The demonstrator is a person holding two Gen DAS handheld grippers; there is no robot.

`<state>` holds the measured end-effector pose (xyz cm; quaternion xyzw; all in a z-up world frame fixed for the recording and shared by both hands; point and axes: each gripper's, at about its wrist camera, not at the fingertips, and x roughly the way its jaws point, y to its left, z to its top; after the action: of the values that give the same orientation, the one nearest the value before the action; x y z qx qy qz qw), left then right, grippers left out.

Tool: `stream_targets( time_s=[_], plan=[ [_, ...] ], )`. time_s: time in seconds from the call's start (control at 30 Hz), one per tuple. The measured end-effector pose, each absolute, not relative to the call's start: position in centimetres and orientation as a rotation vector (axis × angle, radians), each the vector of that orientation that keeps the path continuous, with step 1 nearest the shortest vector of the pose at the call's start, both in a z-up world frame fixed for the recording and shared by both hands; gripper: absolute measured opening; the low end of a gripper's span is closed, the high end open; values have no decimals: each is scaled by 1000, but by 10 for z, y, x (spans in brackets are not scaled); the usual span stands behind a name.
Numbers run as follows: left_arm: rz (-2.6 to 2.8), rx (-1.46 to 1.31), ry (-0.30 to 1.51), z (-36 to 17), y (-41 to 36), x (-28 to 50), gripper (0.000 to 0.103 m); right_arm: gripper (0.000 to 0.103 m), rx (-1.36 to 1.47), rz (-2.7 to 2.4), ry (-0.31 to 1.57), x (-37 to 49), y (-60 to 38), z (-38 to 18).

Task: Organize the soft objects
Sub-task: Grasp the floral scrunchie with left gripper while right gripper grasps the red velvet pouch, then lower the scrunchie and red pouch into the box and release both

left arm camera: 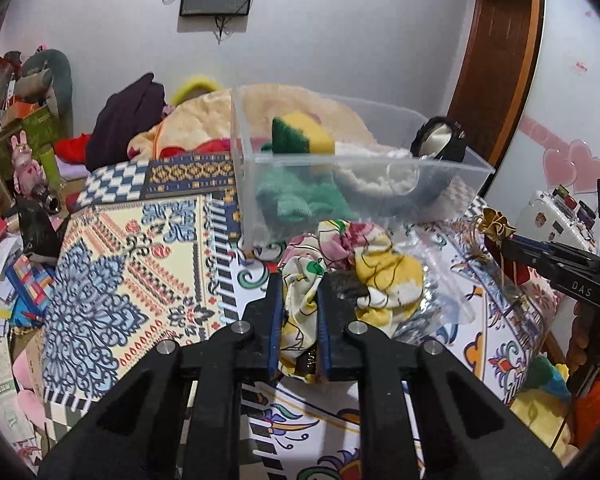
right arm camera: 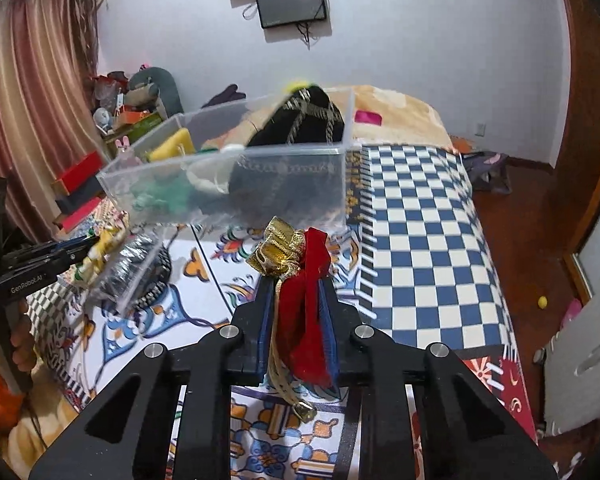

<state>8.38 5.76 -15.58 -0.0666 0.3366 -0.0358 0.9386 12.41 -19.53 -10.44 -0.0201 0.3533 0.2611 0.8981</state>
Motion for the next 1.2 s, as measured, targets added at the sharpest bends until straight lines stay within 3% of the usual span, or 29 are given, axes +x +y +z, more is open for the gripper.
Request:
stream_targets(
  time_s=[0.67,0.93,1.2],
  plan=[
    [-11,-105,480,-71,58,115,14,19,-57,616,494,143,-149,-31],
    [-1,-95,481,-69,53,148,14,20,-3,643,438,165,-138,-12],
    [-10,-51,540,-84,36,181,14,20,-44,617,514,185,-120,-31]
  ],
)
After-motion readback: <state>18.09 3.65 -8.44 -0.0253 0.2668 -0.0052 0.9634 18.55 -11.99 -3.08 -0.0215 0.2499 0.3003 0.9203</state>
